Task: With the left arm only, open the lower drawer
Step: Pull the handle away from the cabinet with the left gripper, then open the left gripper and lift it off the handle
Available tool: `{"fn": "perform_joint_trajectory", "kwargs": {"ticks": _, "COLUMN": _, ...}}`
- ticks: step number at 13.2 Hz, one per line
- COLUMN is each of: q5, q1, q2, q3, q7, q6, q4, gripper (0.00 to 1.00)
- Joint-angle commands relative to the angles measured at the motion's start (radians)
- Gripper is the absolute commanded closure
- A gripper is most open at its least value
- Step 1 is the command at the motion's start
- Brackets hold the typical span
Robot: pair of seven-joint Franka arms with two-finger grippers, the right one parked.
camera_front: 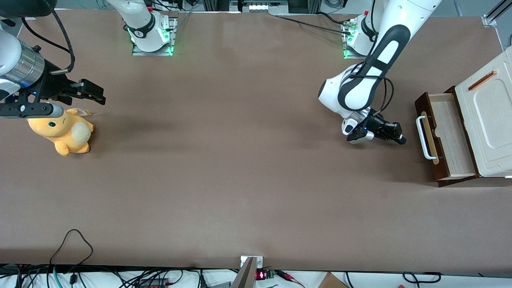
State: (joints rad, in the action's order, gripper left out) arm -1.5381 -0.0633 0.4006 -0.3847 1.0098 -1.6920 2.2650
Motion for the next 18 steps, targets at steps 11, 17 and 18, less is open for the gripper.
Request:
{"fn": "perform_joint_trajectory", "kwargs": {"ticks": 11, "q5": 0.760, "q1": 0.068, "q2": -0.175, "q3": 0.006, "q7": -0.453, "q6": -0.106, "q4": -0.347, "gripper": 0.00}}
{"fn": "perform_joint_trajectory", "kwargs": {"ticks": 17, "q5": 1.171, "q1": 0.128, "q2": -0.278, "q3": 0.036, "q7": -0.591, "q6": -0.037, "q4": -0.513, "gripper": 0.00}}
{"fn": "perform_joint_trajectory", "kwargs": {"ticks": 18, "q5": 1.232, "q1": 0.132, "q2": -0.290, "q3": 0.050, "q7": -0.649, "q6": -0.006, "q4": -0.551, "gripper": 0.00}}
